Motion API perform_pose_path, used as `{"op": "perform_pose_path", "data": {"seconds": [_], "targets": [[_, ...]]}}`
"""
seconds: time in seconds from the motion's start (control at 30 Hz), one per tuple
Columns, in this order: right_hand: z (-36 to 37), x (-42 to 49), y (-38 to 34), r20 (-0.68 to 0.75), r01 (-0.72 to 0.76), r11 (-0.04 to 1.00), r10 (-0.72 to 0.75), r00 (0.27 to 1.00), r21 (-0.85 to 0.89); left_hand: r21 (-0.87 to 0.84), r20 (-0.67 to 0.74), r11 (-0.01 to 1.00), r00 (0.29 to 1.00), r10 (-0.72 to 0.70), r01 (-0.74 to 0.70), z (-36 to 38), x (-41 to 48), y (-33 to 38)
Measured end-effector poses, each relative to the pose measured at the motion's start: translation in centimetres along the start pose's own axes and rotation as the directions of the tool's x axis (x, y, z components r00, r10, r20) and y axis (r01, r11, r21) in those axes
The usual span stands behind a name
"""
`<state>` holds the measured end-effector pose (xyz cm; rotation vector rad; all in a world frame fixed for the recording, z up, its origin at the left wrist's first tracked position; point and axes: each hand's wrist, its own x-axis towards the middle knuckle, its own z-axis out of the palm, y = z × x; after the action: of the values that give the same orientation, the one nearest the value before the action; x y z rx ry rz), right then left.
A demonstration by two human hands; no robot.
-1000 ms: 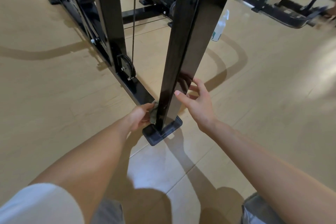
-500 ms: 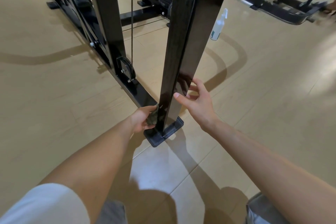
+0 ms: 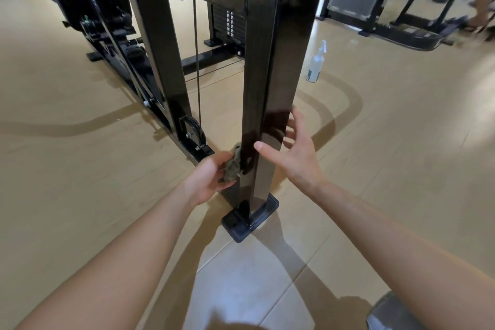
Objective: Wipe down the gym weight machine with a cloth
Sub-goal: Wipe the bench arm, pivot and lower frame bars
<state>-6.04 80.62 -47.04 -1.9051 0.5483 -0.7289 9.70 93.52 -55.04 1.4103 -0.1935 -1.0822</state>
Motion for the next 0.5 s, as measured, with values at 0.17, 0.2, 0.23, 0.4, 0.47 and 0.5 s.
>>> {"op": "perform_pose_path", "data": {"seconds": [0.17,0.2,0.23,0.4,0.47,0.5], "targets": [[-0.1,2.0,-3.1,-0.097,0.059,0.998,-0.056,0.994,0.029,-0.015,0.016,0.991,0.991,0.134,-0.134,1.5,-1.8,3.0],[0.1,2.2,-3.5,-0.112,0.056,0.998,-0.052,0.992,0.035,-0.02,0.021,0.986,0.986,0.164,-0.164,1.7,-2.4,3.5],[0.3,2.4,-3.8,-0.132,0.051,0.998,-0.046,0.99,0.036,-0.025,0.021,0.981,0.981,0.195,-0.195,2.0,-2.9,4.0],[0.7,2.5,-4.3,-0.192,0.033,0.999,-0.034,0.981,-0.01,-0.062,-0.014,0.937,0.939,0.343,-0.343,2.8,-5.2,6.7],[0.7,2.5,-4.4,-0.2,0.037,0.999,-0.042,0.979,-0.024,-0.064,-0.03,0.921,0.923,0.384,-0.385,3.4,-5.9,7.8],[0.7,2.5,-4.5,-0.198,0.039,0.999,-0.045,0.979,-0.031,-0.06,-0.041,0.914,0.916,0.399,-0.401,3.6,-6.1,8.4]]}}
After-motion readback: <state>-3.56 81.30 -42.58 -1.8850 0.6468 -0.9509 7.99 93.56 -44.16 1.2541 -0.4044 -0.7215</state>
